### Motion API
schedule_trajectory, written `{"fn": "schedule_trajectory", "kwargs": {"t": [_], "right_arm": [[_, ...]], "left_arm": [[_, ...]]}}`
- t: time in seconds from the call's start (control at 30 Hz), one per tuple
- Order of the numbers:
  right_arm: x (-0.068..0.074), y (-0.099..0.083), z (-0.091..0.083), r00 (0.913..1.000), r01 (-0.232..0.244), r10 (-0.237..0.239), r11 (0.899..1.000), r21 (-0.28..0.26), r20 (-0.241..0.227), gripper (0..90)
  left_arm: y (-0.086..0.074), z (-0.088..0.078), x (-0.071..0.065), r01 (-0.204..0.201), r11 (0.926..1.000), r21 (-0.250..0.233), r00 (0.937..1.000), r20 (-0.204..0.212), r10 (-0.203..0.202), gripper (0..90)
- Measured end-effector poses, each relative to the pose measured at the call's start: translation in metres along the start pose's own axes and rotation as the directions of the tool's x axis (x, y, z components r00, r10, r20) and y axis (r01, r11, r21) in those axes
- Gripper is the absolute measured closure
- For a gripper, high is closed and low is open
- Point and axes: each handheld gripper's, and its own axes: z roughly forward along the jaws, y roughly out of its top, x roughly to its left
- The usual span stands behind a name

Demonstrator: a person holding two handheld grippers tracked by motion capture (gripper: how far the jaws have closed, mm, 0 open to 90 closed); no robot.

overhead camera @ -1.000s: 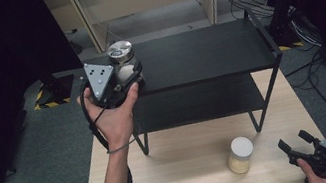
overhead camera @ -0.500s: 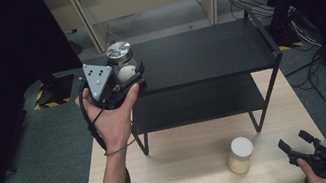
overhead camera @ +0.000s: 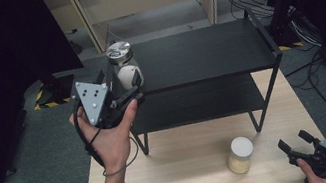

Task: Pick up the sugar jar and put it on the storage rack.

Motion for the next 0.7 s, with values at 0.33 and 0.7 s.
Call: {"fn": "schedule_trajectory", "kwargs": {"t": [0.33,0.7], "right_arm": [[0.000,0.000,0.000,1.0000,0.000,0.000,1.000,0.001,0.001,6.8],[0.001,0.000,0.000,1.0000,-0.003,0.003,1.000,0.001,0.002,6.7]], "left_arm": [[-0.020,-0.023,-0.001,-0.016,0.9996,-0.023,0.9996,0.021,0.016,12.8],[-0.053,-0.038,-0.002,-0.029,0.9989,-0.037,0.9969,0.072,0.032,12.4]]}}
